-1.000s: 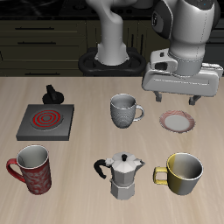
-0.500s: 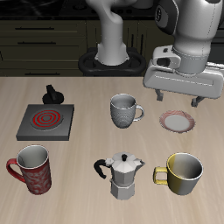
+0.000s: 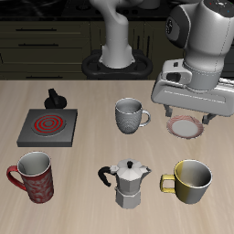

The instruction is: Place the white and yellow mug on the plate

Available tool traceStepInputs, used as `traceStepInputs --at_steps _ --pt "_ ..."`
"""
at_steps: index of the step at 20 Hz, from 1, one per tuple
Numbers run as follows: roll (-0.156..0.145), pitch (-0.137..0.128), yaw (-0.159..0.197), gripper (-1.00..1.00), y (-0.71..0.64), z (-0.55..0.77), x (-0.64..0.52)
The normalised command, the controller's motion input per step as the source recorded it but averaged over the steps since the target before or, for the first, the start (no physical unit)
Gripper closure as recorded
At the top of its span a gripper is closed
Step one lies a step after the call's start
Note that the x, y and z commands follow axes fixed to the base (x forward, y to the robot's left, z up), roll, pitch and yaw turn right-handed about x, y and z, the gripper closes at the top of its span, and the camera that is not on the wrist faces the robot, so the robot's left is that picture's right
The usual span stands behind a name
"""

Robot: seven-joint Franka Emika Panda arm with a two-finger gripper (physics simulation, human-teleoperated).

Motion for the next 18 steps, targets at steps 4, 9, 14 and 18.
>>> traceStepInputs --at_steps 4,9,14,18 --pt "-0.009 -0.005 -0.048 -1.00 -0.03 -0.13 0.19" --pt "-0.010 0.007 -0.008 -1.00 -0.01 -0.14 0.11" --pt "-0.010 0.003 -0.023 -1.00 -0.01 -0.24 0.08" --pt "0.001 0.015 -0.026 -1.00 -0.06 -0.15 0.06"
